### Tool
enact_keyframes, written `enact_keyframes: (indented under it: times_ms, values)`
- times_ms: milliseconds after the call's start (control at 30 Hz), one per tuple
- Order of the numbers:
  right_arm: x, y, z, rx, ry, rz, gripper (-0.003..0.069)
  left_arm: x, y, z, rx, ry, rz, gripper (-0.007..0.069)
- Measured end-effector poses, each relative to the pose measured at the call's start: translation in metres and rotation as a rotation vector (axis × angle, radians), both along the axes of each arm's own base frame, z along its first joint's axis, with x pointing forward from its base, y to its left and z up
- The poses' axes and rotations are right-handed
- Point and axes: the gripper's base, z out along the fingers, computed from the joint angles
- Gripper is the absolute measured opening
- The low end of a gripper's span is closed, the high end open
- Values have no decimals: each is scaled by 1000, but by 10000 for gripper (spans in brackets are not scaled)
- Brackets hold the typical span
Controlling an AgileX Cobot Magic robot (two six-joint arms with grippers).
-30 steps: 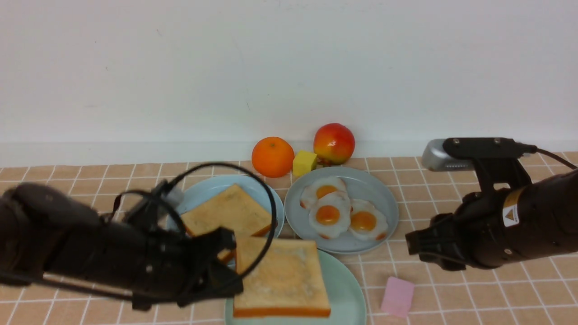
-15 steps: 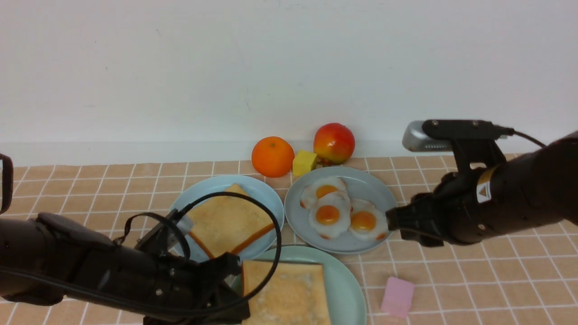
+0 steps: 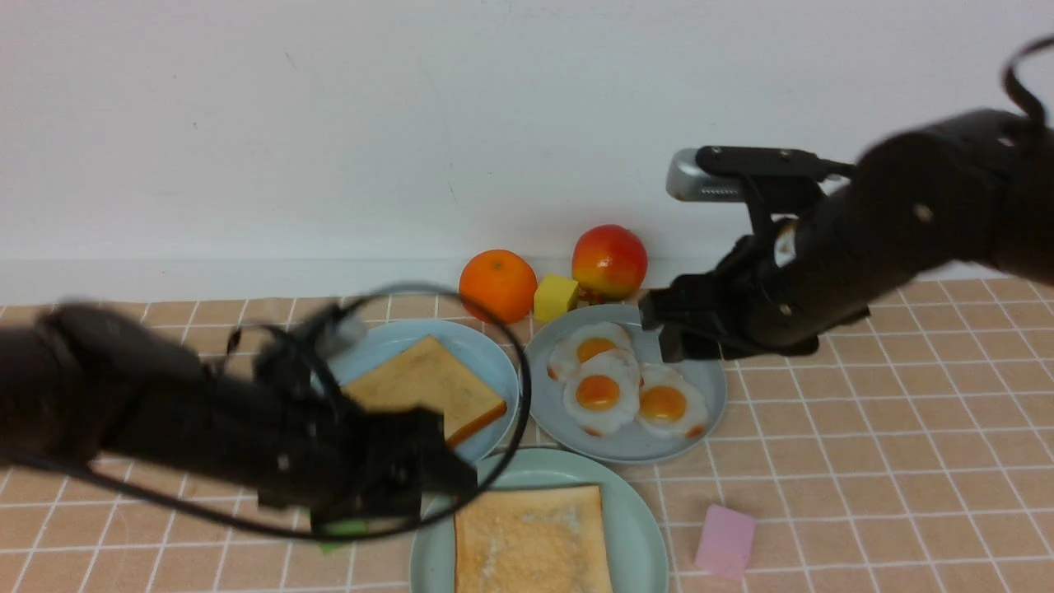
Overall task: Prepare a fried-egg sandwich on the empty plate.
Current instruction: Use the right arm to grab a fried egg
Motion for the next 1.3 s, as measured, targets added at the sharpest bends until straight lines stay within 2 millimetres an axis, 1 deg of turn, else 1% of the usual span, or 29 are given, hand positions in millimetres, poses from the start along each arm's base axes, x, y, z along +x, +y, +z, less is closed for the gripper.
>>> enact_keyframes:
  times_ms: [67,100,133,167,200,233,267,300,333,367,433,467,500,533,633,700,867,1300]
  values:
    - [20,-2,-11,16,57,-3,421,5,2,27,70,-66,-44,428]
    - [21,-2,-12,25,66,-5,421,5,2,30,63,-67,-39,425]
    - [30,-4,-18,38,86,0,421,7,5,46,118,-104,-59,400]
    - [32,-4,-20,54,97,-1,421,7,6,51,133,-113,-61,391]
    - [39,-4,-25,77,113,2,421,7,8,59,159,-120,-57,369]
    - [48,-5,-35,117,136,6,421,3,15,77,225,-168,-56,304]
    - [53,-6,-42,145,154,2,421,-1,18,84,253,-194,-56,259]
    - [53,-6,-42,140,150,11,421,-1,19,86,258,-199,-56,259]
    - [58,-7,-51,163,172,7,421,-6,22,93,281,-235,-61,211]
    - [64,-11,-60,191,188,6,421,-16,22,102,309,-292,-90,143]
    - [71,-15,-74,228,211,-6,421,-32,17,111,332,-390,-157,49]
    - [74,-16,-78,247,218,-13,421,-40,14,111,334,-419,-187,8]
    - [75,-17,-80,253,220,-17,421,-43,12,112,336,-437,-202,-4]
    - [79,-20,-86,273,225,-24,421,-55,4,110,330,-470,-250,-13]
    - [83,-20,-92,289,204,-25,421,-65,-5,100,330,-473,-313,-13]
    - [86,-20,-93,294,188,-31,421,-66,-7,96,331,-466,-323,-13]
    - [89,-21,-96,290,161,-40,421,-64,-8,97,329,-488,-312,-13]
    - [98,-18,-116,347,167,-115,421,-63,-8,97,327,-496,-306,-13]
